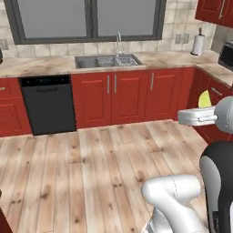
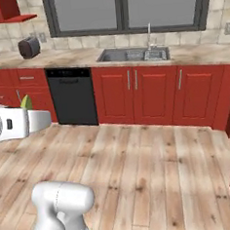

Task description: Grab the lime and lemon wedge from the fridge, place them in the blender, close the lid, and turn on the blender to create a marinade.

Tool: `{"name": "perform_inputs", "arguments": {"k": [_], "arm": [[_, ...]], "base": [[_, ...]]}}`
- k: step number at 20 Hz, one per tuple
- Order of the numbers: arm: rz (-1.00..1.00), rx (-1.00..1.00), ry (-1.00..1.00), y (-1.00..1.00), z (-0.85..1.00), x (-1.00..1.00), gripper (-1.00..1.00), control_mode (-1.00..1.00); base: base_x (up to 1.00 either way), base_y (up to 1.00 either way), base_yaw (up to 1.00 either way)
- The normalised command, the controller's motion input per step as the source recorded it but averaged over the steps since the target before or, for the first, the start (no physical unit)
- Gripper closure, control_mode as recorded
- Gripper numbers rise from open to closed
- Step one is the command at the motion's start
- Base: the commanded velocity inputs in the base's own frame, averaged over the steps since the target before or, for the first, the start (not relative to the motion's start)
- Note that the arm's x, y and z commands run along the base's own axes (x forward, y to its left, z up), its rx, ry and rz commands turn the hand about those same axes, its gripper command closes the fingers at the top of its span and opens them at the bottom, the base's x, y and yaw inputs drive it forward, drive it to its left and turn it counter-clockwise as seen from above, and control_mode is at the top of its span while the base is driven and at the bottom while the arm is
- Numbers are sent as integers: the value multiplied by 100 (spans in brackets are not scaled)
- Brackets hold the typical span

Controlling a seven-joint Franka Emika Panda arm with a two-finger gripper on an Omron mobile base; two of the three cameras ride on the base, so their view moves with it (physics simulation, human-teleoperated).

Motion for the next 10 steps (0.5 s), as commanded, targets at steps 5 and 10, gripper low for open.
{"name": "perform_inputs", "arguments": {"k": [5,10], "arm": [[0,0,0,0,0,0,100,100],[0,0,0,0,0,0,100,100]], "base": [[97,64,57],[100,75,39]]}}
